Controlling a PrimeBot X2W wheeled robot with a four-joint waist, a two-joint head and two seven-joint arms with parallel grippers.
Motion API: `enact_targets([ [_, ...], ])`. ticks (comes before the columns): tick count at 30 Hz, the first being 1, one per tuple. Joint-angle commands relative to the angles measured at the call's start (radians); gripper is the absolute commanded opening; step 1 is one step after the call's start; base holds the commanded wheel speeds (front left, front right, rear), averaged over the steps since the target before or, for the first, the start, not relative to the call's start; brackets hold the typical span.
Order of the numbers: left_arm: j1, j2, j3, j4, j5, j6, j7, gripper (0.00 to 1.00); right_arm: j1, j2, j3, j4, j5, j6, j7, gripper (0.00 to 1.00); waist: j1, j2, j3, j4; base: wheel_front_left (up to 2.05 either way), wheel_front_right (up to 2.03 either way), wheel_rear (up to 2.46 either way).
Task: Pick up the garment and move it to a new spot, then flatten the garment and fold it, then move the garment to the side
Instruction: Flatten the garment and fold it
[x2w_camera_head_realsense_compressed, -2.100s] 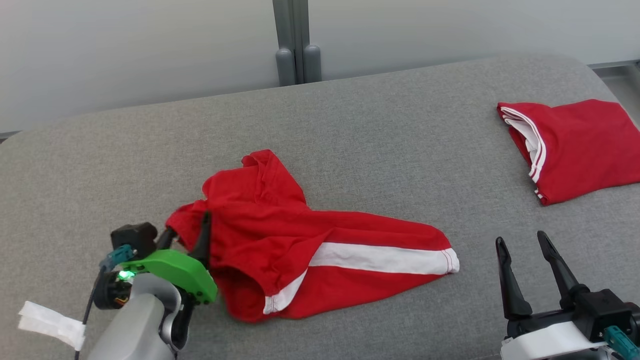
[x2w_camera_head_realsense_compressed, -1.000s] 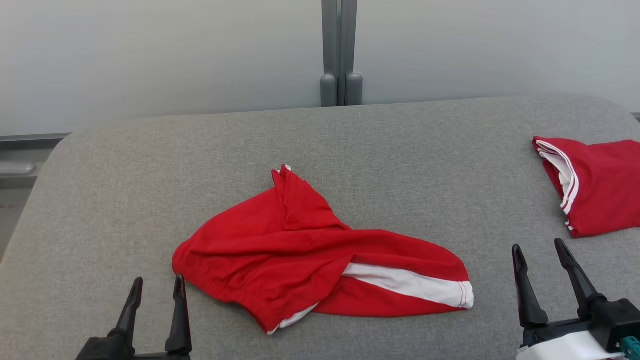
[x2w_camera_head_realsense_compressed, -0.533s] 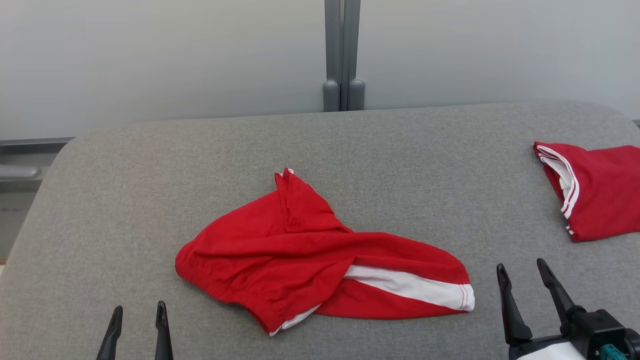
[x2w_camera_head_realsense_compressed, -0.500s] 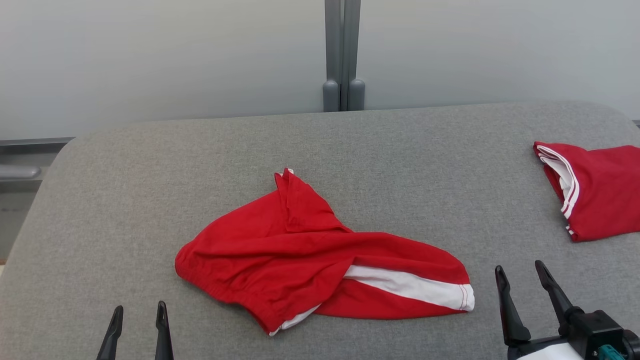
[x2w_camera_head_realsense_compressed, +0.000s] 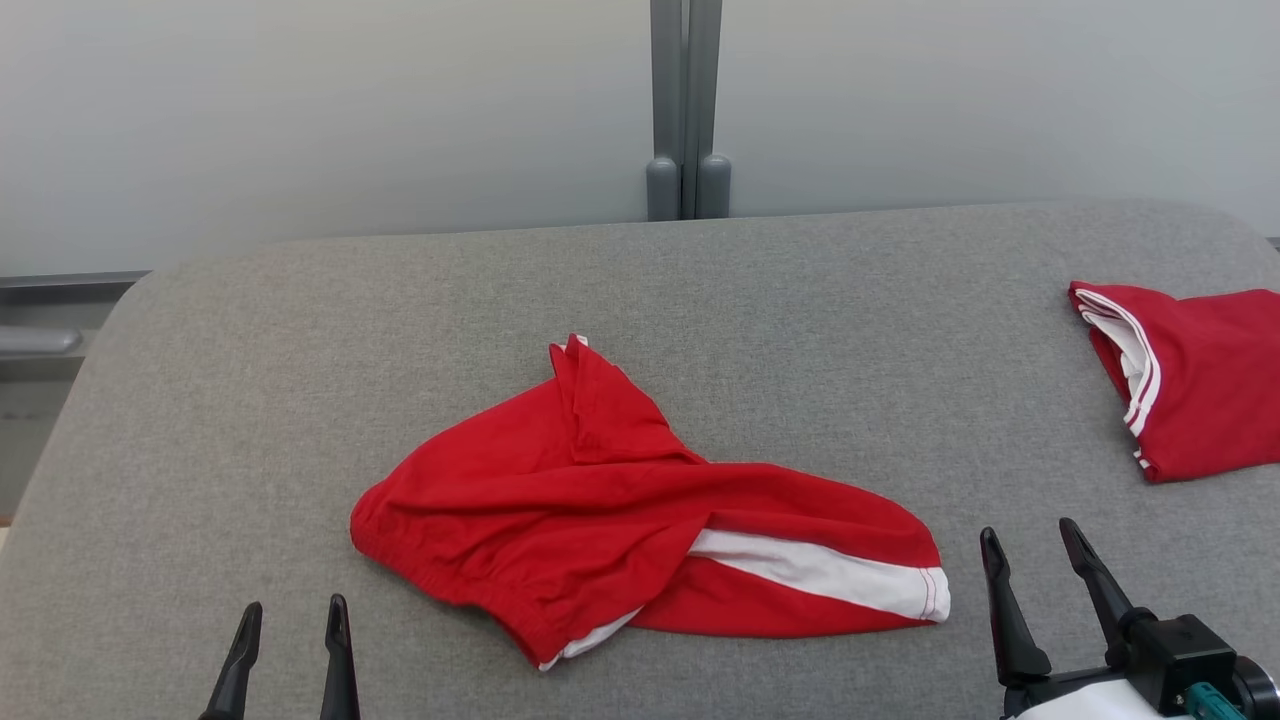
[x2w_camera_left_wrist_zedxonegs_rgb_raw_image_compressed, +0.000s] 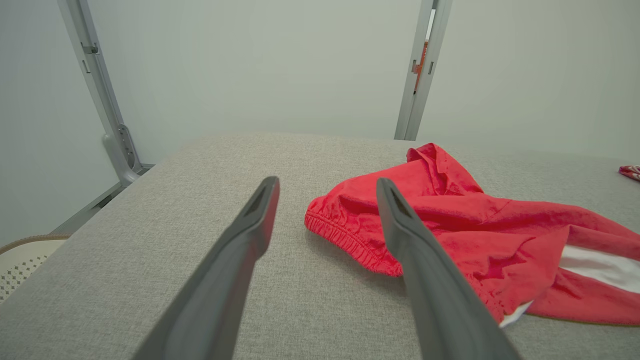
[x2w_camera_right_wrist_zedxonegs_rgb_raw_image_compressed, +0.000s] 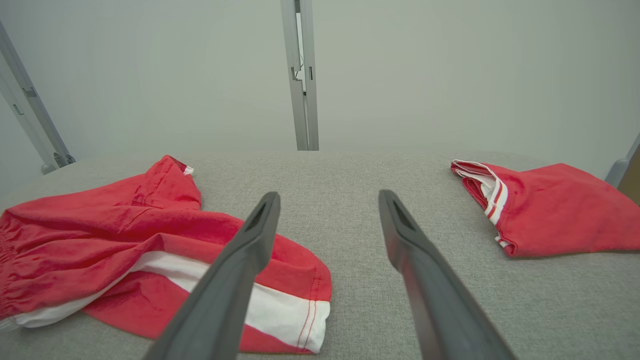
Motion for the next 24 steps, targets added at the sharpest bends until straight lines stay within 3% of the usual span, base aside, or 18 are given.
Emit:
enact_targets([
  [1, -0.017, -0.001, 0.003, -0.003, 0.001, -0.002, 0.0, 1.0, -0.008, 0.001, -0.001, -0.002, 0.003, -0.002, -0.003, 1.0, 0.0, 0.0, 0.0, 0.001, 0.0, 0.0, 0.0],
  [9, 0.015, -0.001, -0.053, 0.023, -0.023, -0.016, 0.0, 1.0, -0.014, 0.002, -0.02, -0.003, 0.011, -0.002, -0.003, 1.0, 0.0, 0.0, -0.002, 0.001, 0.0, 0.0, 0.0],
  [14, 0.047, 0.022, -0.188, 0.144, -0.058, -0.026, 0.026, 1.0, -0.024, -0.012, -0.017, 0.137, 0.026, -0.002, -0.003, 1.0, 0.0, 0.0, -0.001, -0.006, 0.0, 0.0, 0.0],
  [19, 0.013, 0.113, -0.386, 0.154, -0.179, -0.027, 0.158, 1.0, -0.114, -0.028, 0.026, 0.29, 0.057, -0.002, 0.123, 1.0, 0.0, 0.0, 0.009, -0.014, 0.0, 0.0, 0.0],
  [24, -0.042, 0.151, -0.452, 0.166, -0.232, -0.027, 0.209, 1.0, -0.193, -0.027, 0.082, 0.39, 0.093, -0.002, 0.246, 1.0, 0.0, 0.0, 0.024, -0.012, 0.0, 0.0, 0.0],
])
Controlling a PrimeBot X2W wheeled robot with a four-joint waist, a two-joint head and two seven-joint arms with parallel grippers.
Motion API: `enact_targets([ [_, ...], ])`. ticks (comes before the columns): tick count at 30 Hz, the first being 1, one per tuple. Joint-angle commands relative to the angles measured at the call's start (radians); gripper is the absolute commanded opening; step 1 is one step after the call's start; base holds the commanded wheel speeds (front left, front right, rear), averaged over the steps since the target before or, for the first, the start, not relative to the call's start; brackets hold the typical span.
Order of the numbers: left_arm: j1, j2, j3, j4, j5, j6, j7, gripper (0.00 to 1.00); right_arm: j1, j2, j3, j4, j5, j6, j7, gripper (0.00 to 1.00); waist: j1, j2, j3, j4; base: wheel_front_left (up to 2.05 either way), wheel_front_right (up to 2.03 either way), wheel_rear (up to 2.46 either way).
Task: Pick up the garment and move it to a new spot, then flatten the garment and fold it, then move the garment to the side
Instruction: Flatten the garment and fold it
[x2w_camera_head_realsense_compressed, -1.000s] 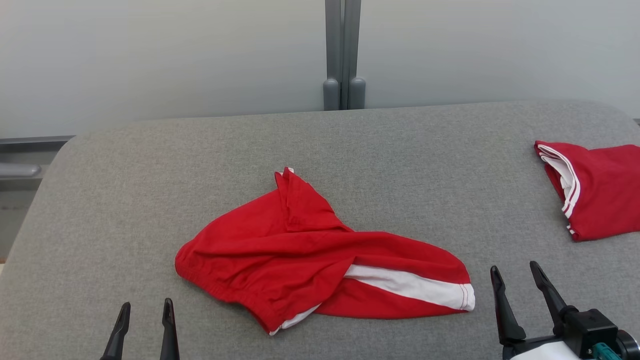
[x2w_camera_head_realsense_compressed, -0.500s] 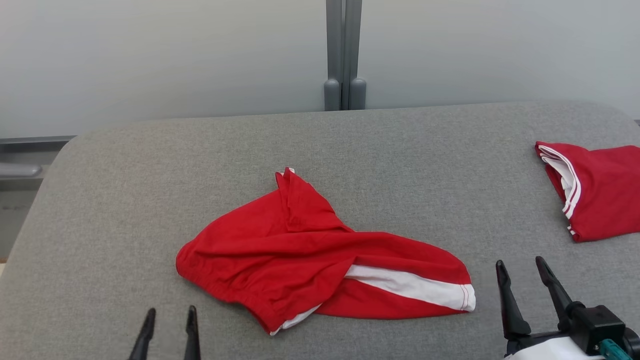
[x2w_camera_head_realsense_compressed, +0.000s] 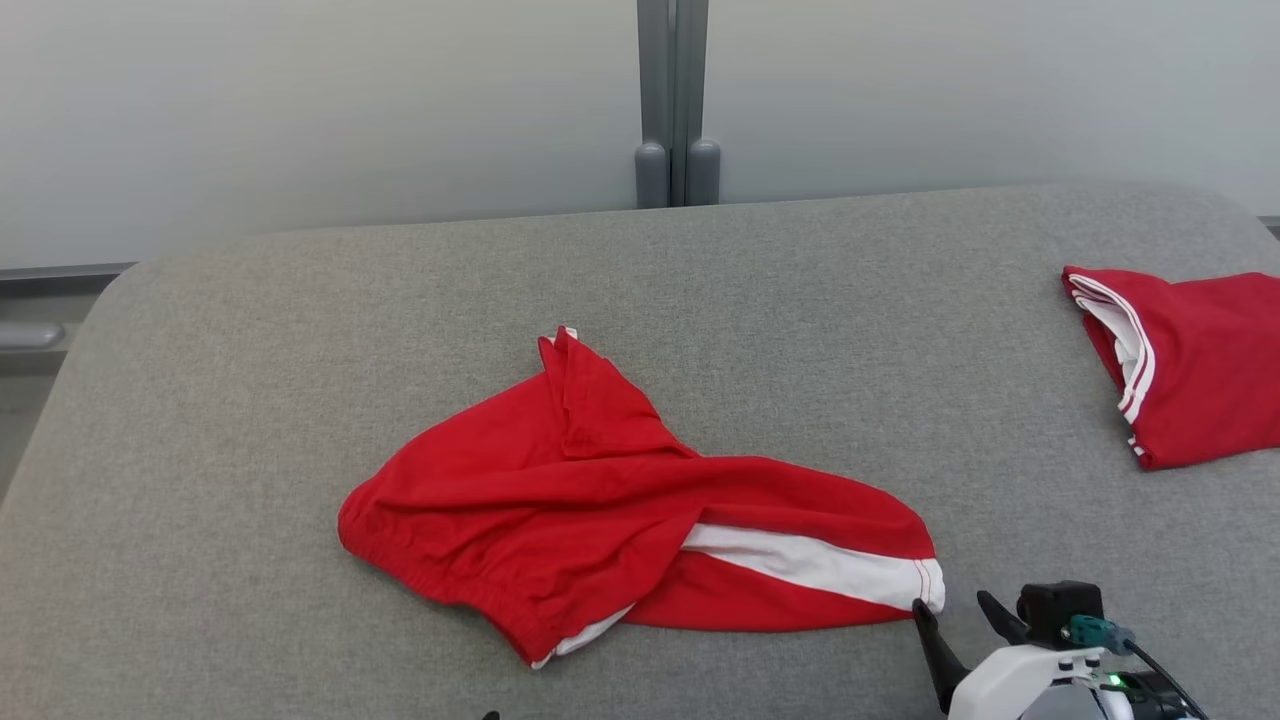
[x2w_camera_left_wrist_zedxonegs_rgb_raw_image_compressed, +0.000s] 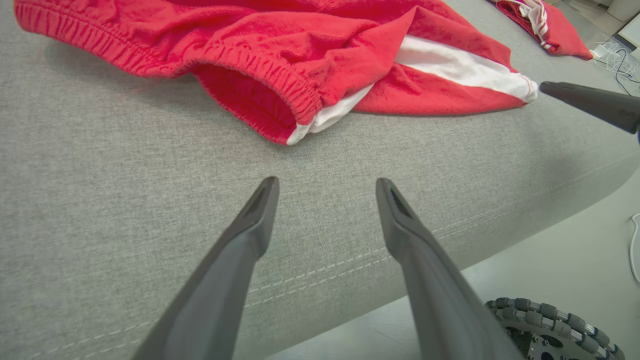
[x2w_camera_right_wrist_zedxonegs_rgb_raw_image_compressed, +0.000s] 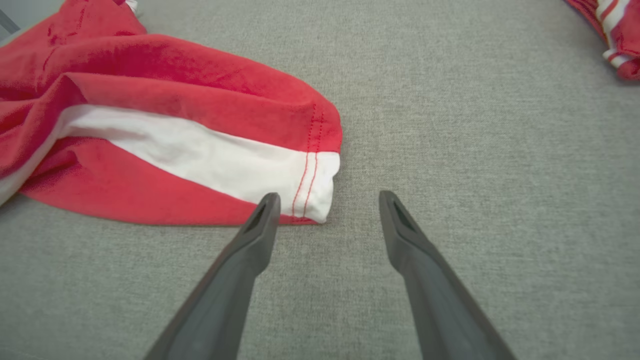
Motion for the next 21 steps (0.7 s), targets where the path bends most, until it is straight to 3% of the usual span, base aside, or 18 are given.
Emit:
enact_targets([
  [1, -0.025, 0.002, -0.005, 0.013, -0.017, -0.002, 0.006, 1.0, -0.028, 0.001, 0.008, 0.021, 0.007, -0.002, 0.024, 1.0, 0.0, -0.0001, 0.006, 0.002, 0.0, 0.0, 0.0],
  [6, -0.087, -0.003, -0.018, 0.059, -0.013, -0.002, -0.001, 1.0, -0.068, 0.009, 0.033, 0.062, 0.025, -0.002, 0.036, 1.0, 0.0, -0.0001, 0.021, 0.01, 0.0, 0.0, 0.0],
  [7, -0.099, -0.008, -0.018, 0.07, -0.017, -0.002, -0.004, 1.0, -0.076, 0.013, 0.032, 0.067, 0.027, -0.002, 0.032, 0.94, 0.0, -0.0001, 0.024, 0.012, 0.0, 0.0, 0.0],
  [9, -0.118, -0.009, -0.027, 0.093, -0.014, -0.002, -0.009, 1.0, -0.081, 0.017, 0.024, 0.082, 0.025, -0.001, 0.034, 0.71, 0.0, -0.0001, 0.027, 0.016, 0.0, 0.0, 0.0],
  [12, -0.145, -0.015, -0.042, 0.122, -0.019, -0.002, -0.02, 1.0, -0.094, 0.02, 0.026, 0.093, 0.018, -0.001, 0.024, 0.65, 0.0, -0.0001, 0.035, 0.017, 0.0, 0.0, 0.0],
  [14, -0.161, -0.016, -0.048, 0.138, -0.025, -0.002, -0.028, 1.0, -0.097, 0.022, 0.027, 0.101, 0.015, -0.001, 0.018, 0.52, 0.0, -0.0001, 0.039, 0.015, 0.0, 0.0, 0.0],
  [21, -0.209, -0.017, -0.079, 0.191, -0.044, -0.002, -0.055, 1.0, -0.119, 0.025, 0.036, 0.113, 0.013, -0.001, 0.007, 0.64, 0.0, -0.0001, 0.06, 0.006, 0.0, 0.0, 0.0],
])
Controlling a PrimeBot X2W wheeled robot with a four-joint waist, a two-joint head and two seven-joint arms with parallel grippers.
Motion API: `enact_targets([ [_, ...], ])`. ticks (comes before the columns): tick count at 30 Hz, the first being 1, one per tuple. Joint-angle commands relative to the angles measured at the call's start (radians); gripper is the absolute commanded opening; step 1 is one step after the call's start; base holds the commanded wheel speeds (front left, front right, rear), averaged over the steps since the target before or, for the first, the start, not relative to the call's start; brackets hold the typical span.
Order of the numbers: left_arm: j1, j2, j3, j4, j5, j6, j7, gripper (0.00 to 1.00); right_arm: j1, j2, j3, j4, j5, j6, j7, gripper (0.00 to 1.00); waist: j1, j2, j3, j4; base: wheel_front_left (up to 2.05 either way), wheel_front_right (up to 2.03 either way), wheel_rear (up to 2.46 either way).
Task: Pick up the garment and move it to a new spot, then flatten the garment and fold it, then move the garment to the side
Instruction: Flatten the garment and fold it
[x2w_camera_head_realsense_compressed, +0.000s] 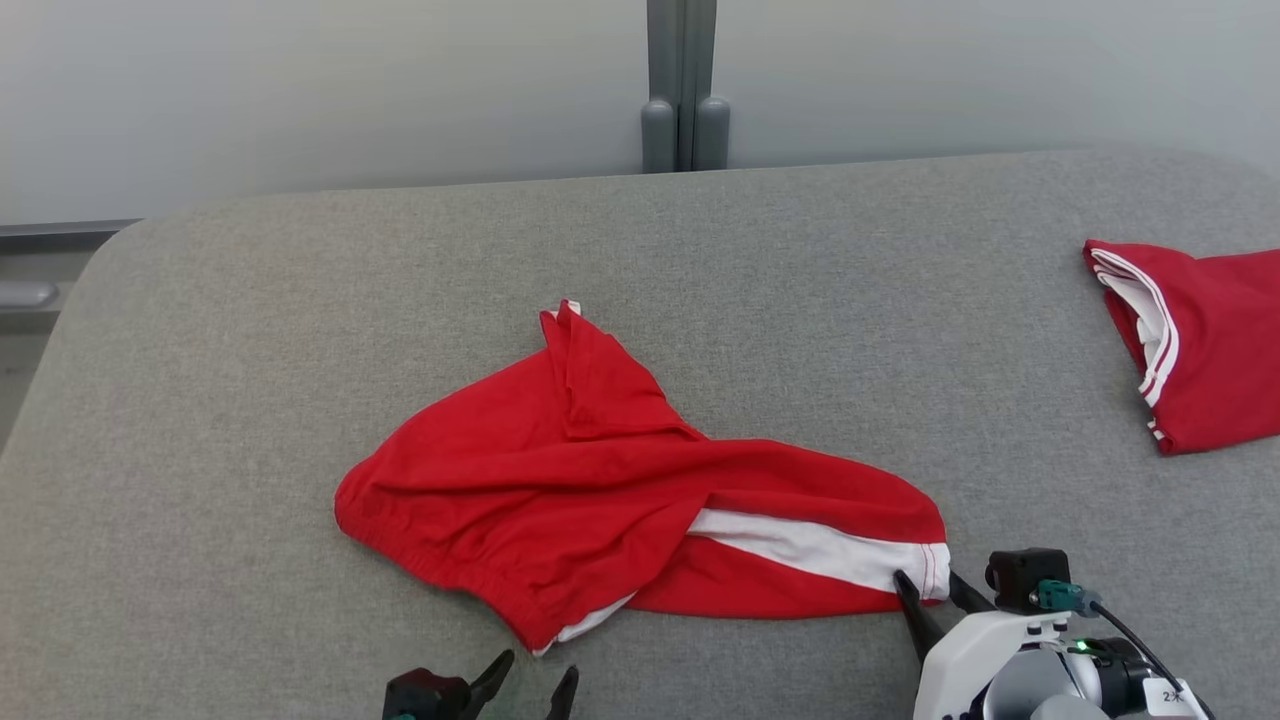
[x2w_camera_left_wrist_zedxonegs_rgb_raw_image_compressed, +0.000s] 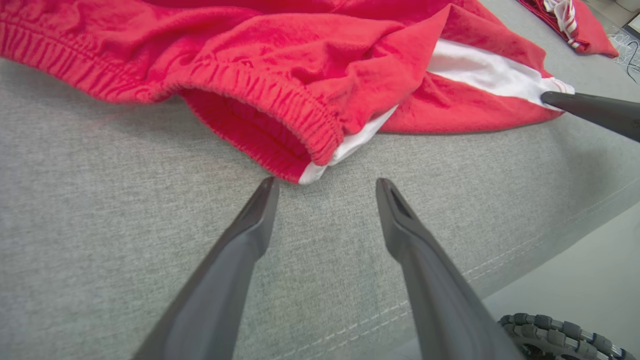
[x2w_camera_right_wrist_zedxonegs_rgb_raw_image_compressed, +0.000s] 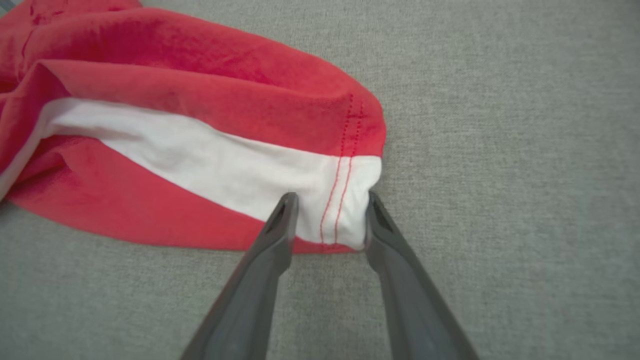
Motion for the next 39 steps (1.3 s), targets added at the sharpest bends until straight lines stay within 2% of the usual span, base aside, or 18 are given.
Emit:
enact_targets([
  [1, -0.027, 0.001, -0.004, 0.013, -0.011, -0.002, -0.011, 1.0, -0.016, 0.0, 0.001, 0.002, -0.006, -0.002, -0.005, 0.65, 0.0, 0.0, 0.011, -0.004, 0.0, 0.0, 0.0],
  [6, -0.076, -0.003, -0.025, 0.063, -0.023, -0.002, -0.034, 1.0, -0.036, 0.001, 0.003, 0.0, -0.01, -0.002, -0.009, 0.65, 0.0, 0.0, 0.039, -0.007, 0.0, 0.0, 0.0],
  [8, -0.098, 0.0, -0.04, 0.083, -0.026, -0.002, -0.043, 1.0, -0.04, 0.002, 0.005, 0.0, -0.013, -0.002, -0.009, 0.56, 0.0, 0.0, 0.049, -0.009, 0.0, 0.0, 0.0],
  [9, -0.109, 0.001, -0.053, 0.094, -0.028, -0.002, -0.047, 0.97, -0.042, 0.002, 0.005, 0.0, -0.014, -0.002, -0.01, 0.45, 0.0, 0.0, 0.054, -0.009, 0.0, 0.0, 0.0],
  [10, -0.118, 0.003, -0.062, 0.101, -0.03, -0.002, -0.052, 0.5, -0.045, 0.002, 0.004, -0.002, -0.015, -0.002, -0.012, 0.31, 0.0, 0.0, 0.057, -0.009, 0.0, 0.0, 0.0],
  [11, -0.128, 0.006, -0.069, 0.111, -0.036, -0.002, -0.056, 0.24, -0.048, 0.002, 0.001, -0.004, -0.015, -0.002, -0.013, 0.0, 0.0, 0.0, 0.059, -0.009, 0.0, 0.0, 0.0],
  [12, -0.135, 0.007, -0.073, 0.118, -0.041, -0.002, -0.062, 0.0, -0.049, 0.003, 0.0, -0.005, -0.012, -0.002, -0.012, 0.0, 0.0, 0.0, 0.061, -0.01, 0.0, 0.0, 0.0],
  [16, -0.159, 0.032, -0.112, 0.124, -0.073, -0.002, -0.073, 0.0, -0.034, -0.003, -0.029, -0.029, -0.01, -0.002, -0.015, 0.0, 0.0, 0.0, 0.063, -0.005, 0.0, 0.0, 0.0],
  [20, -0.163, 0.08, -0.145, 0.061, -0.113, -0.003, -0.071, 0.0, 0.012, -0.007, -0.041, -0.108, -0.015, -0.002, -0.004, 0.0, 0.0, 0.0, 0.058, 0.003, 0.0, 0.0, 0.0],
  [22, -0.137, 0.113, -0.166, -0.02, -0.171, -0.003, -0.056, 0.0, 0.043, -0.019, -0.034, -0.181, 0.007, -0.002, 0.008, 0.0, 0.0, 0.0, 0.054, 0.002, 0.0, 0.0, 0.0],
  [26, -0.08, 0.218, -0.171, -0.249, -0.306, -0.003, -0.001, 0.0, 0.12, -0.056, -0.015, -0.372, 0.077, -0.002, 0.057, 0.0, 0.0, 0.0, 0.055, -0.003, 0.0, 0.0, 0.0],
  [29, -0.035, 0.303, -0.158, -0.451, -0.422, -0.003, 0.053, 0.0, 0.182, -0.109, 0.024, -0.546, 0.196, -0.001, 0.107, 0.0, 0.0, 0.0, 0.057, -0.01, 0.0, 0.0, 0.0],
  [32, 0.005, 0.368, -0.121, -0.614, -0.505, -0.001, 0.095, 0.0, 0.242, -0.155, -0.001, -0.679, 0.325, -0.002, 0.156, 0.0, 0.0, 0.0, 0.057, -0.02, 0.0, 0.0, 0.0],
  [39, 0.061, 0.474, -0.004, -0.943, -0.678, 0.029, 0.14, 0.0, 0.363, -0.233, -0.143, -0.93, 0.65, -0.001, 0.263, 0.0, 0.0, 0.0, 0.057, -0.043, 0.0, 0.0, 0.0],
])
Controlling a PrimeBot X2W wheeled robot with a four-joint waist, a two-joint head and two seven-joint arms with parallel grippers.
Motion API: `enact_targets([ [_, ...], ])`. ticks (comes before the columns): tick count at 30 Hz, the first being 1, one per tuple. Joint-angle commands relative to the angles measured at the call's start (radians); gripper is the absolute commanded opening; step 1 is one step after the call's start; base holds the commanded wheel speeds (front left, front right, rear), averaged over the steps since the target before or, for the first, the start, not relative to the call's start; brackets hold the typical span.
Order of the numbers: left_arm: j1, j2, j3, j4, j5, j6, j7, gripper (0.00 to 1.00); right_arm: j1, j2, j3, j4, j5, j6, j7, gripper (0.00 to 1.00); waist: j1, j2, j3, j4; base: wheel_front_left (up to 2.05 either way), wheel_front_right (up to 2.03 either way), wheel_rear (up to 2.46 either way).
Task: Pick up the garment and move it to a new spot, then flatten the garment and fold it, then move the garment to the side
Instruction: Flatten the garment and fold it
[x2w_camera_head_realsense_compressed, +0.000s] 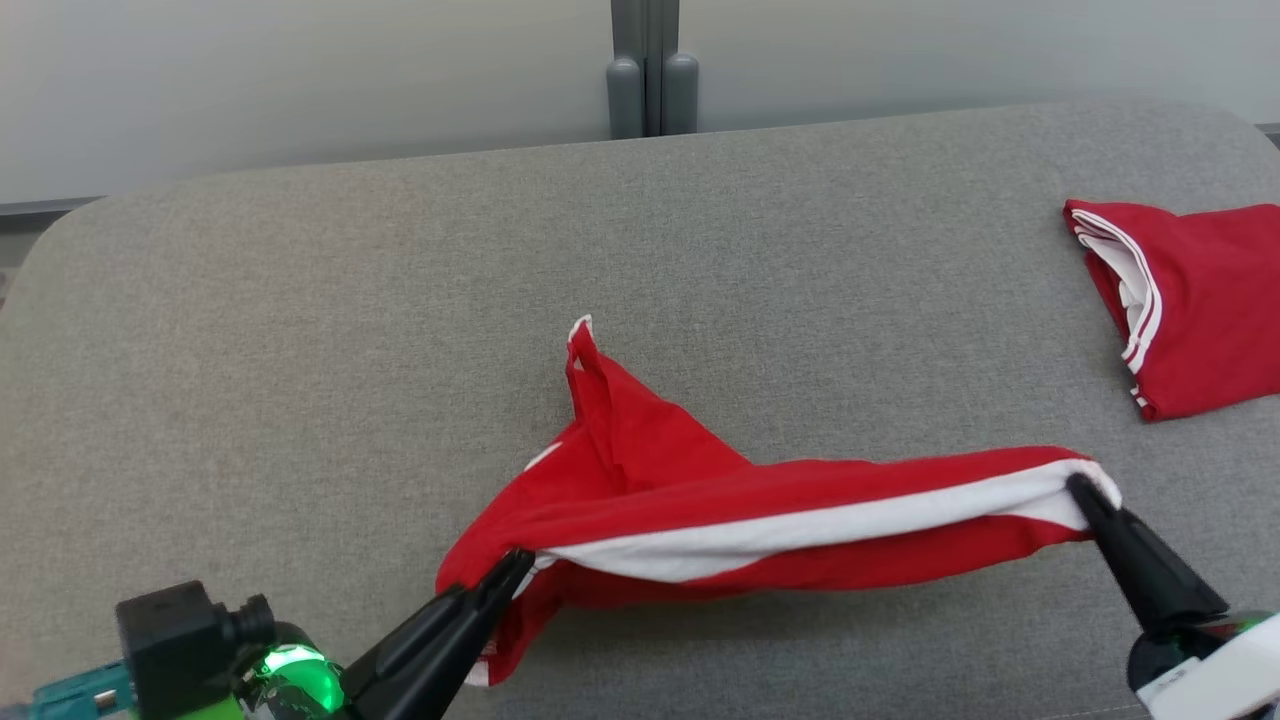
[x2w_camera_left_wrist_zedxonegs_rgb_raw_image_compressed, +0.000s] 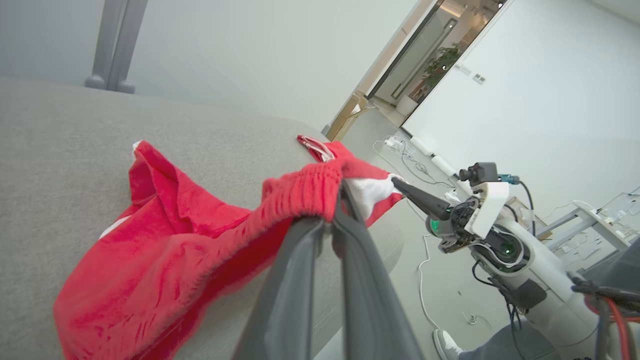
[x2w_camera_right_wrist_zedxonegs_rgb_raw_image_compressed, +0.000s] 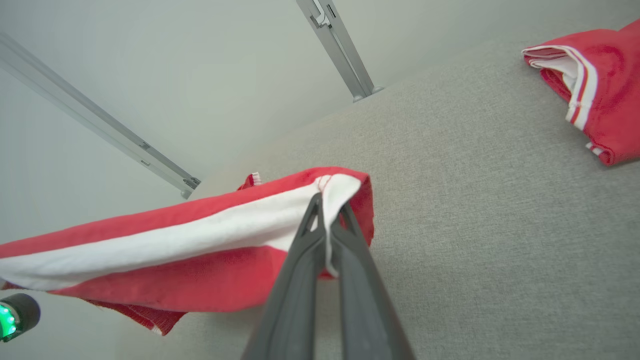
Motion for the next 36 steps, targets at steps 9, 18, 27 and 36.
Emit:
enact_targets([
  [9, -0.265, 0.088, 0.111, -0.203, -0.235, -0.005, 0.175, 0.0, -0.174, -0.115, -0.188, -0.217, 0.191, 0.0, 0.115, 0.0, 0.0, 0.0, 0.089, -0.012, 0.0, 0.0, 0.0],
  [18, -1.048, -0.031, 0.084, 0.326, -0.162, 0.026, 0.386, 0.0, -1.055, -0.001, -0.046, 0.178, -0.039, 0.0, 0.327, 0.0, 0.0, 0.0, 0.342, -0.018, 0.0, 0.0, 0.0],
  [27, -1.527, -0.253, 0.044, 0.955, 0.267, -0.01, -0.099, 0.0, -1.663, 0.244, -0.089, 0.725, -0.346, 0.0, -0.025, 0.0, 0.0, 0.0, 0.47, -0.041, 0.0, 0.0, 0.0],
  [36, -1.335, -0.253, -0.192, 1.113, 0.242, -0.027, -0.294, 0.0, -1.393, 0.208, 0.134, 0.873, -0.215, 0.0, -0.19, 0.0, 0.0, 0.0, 0.433, -0.049, 0.0, 0.0, 0.0],
])
